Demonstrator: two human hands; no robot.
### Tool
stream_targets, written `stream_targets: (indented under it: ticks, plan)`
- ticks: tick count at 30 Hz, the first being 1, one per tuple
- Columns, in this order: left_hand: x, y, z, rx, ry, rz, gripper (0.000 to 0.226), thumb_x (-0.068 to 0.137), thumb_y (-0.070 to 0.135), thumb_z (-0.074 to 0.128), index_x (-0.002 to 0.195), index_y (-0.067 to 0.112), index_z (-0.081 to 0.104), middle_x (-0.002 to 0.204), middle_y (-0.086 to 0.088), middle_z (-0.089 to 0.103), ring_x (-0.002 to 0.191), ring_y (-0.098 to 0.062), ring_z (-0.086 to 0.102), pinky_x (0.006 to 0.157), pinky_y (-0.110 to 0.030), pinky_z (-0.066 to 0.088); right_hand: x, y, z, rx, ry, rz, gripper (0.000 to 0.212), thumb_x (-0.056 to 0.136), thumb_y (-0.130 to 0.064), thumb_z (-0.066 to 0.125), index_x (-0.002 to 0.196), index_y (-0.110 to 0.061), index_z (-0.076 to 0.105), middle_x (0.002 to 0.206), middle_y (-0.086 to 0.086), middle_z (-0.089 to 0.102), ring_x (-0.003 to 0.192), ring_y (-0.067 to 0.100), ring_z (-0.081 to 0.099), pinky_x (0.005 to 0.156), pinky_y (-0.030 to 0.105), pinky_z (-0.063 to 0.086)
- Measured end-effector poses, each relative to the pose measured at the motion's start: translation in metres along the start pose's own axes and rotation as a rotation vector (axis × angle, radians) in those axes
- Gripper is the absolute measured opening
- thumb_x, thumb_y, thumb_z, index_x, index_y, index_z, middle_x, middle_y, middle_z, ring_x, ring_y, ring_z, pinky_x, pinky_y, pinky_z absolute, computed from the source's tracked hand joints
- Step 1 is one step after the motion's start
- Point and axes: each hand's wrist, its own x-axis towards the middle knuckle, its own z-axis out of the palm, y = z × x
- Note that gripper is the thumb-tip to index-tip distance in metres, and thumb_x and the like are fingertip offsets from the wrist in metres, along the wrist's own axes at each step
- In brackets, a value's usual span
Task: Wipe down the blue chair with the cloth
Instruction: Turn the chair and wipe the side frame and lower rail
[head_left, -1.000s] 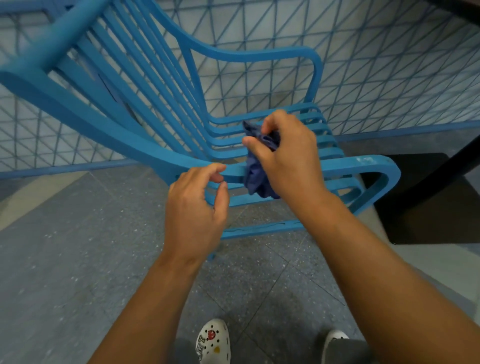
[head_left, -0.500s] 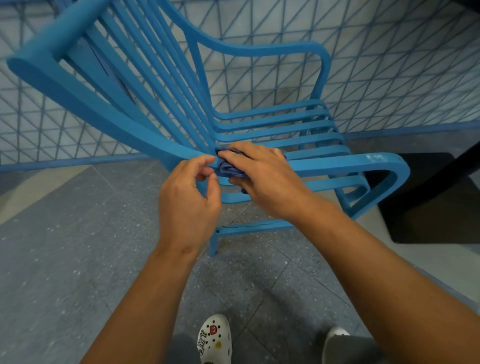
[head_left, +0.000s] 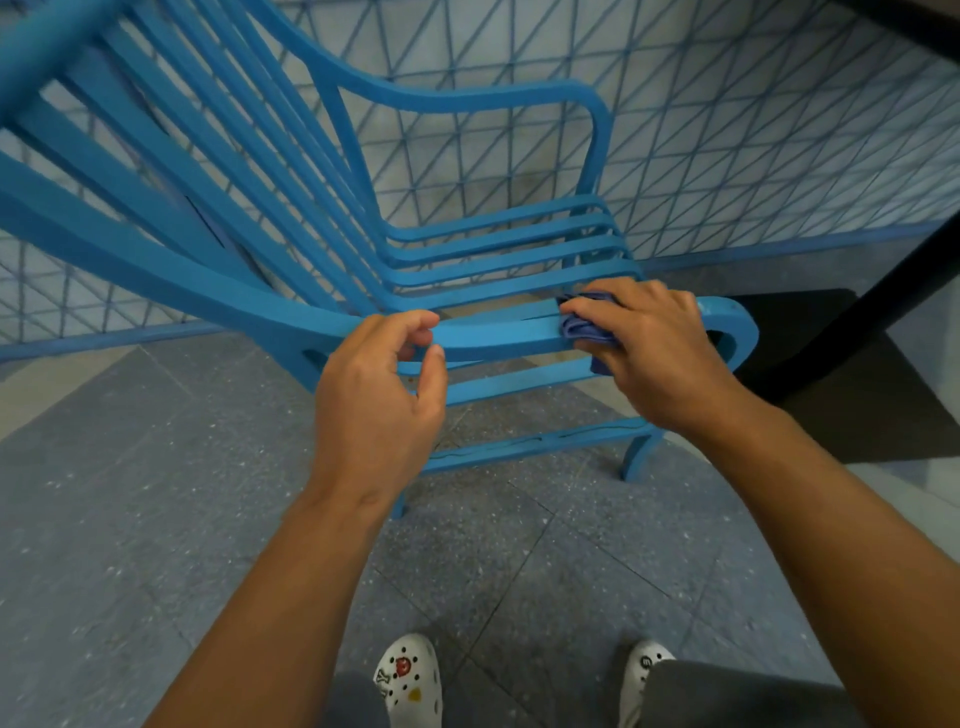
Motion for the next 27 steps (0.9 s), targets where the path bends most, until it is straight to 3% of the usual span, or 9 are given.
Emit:
stream_targets:
  ticks: [4,8,13,17,19,21,24,27]
  plan:
    - [0.000,0.012,0.019,0.010,-0.031,0.038,0.021,0.090,0.014,0.068,0.112,0.016,0.069,0.099,0.007,0.068,0.094,-0.013,0.065,0.089,-0.044,0.054,-0.006,-0.019,0.012,-0.056,0.150,-0.031,0.033,0.096,-0.030,0.064,0.129,-0.024,0.067,0.131,0.001,0.061,0.115,0.033,0.053,0.089,0.044,0.033]
    - [0.003,0.026,0.043,-0.005,-0.064,0.061,0.023,0.092,0.013,0.065,0.114,0.015,0.069,0.103,0.006,0.067,0.099,-0.014,0.064,0.092,-0.040,0.052,-0.012,-0.021,0.019,-0.014,0.161,-0.144,0.043,0.088,-0.023,0.073,0.131,-0.021,0.066,0.130,0.003,0.063,0.112,0.033,0.054,0.084,0.047,0.043]
    - [0.005,0.040,0.075,0.054,-0.144,0.073,0.026,0.091,0.014,0.062,0.117,0.017,0.068,0.110,0.002,0.067,0.106,-0.020,0.060,0.095,-0.043,0.049,-0.022,0.018,0.006,0.000,0.254,0.027,0.046,0.079,-0.017,0.080,0.124,-0.019,0.069,0.116,0.005,0.065,0.100,0.035,0.055,0.080,0.049,0.046]
    - [0.009,0.052,0.098,0.104,-0.202,0.080,0.030,0.091,0.019,0.063,0.121,0.017,0.067,0.115,0.001,0.065,0.109,-0.022,0.059,0.098,-0.046,0.048,-0.040,0.022,0.001,0.095,0.299,0.069,0.055,0.078,-0.010,0.080,0.130,-0.012,0.064,0.123,0.011,0.061,0.105,0.035,0.057,0.081,0.053,0.051]
    - [0.013,0.058,0.106,0.116,-0.226,0.073,0.032,0.091,0.018,0.065,0.122,0.017,0.067,0.116,0.001,0.064,0.108,-0.022,0.060,0.098,-0.048,0.047,-0.052,0.012,0.001,0.226,0.238,0.100,0.068,0.078,-0.011,0.082,0.140,-0.009,0.055,0.129,0.010,0.056,0.112,0.030,0.056,0.086,0.049,0.053]
    - [0.015,0.061,0.114,0.160,-0.249,0.072,0.033,0.091,0.018,0.066,0.124,0.019,0.066,0.117,0.001,0.064,0.108,-0.022,0.060,0.101,-0.047,0.044,-0.057,0.015,-0.002,0.323,0.211,0.170,0.068,0.079,-0.015,0.082,0.140,-0.010,0.052,0.131,0.007,0.054,0.114,0.024,0.056,0.088,0.045,0.053]
    - [0.015,0.062,0.120,0.241,-0.287,0.091,0.034,0.093,0.020,0.063,0.127,0.022,0.064,0.117,0.002,0.062,0.110,-0.023,0.056,0.103,-0.041,0.032,-0.056,0.037,-0.013,0.373,0.357,0.267,0.045,0.086,-0.019,0.078,0.127,-0.010,0.062,0.123,0.004,0.054,0.107,0.015,0.058,0.088,0.033,0.054]
    - [0.015,0.062,0.120,0.235,-0.285,0.082,0.032,0.095,0.024,0.061,0.127,0.024,0.064,0.115,0.003,0.061,0.110,-0.021,0.055,0.102,-0.038,0.029,-0.052,0.059,-0.023,0.377,0.462,0.354,0.028,0.091,-0.020,0.074,0.117,-0.009,0.069,0.114,0.001,0.052,0.099,0.010,0.056,0.088,0.014,0.046]
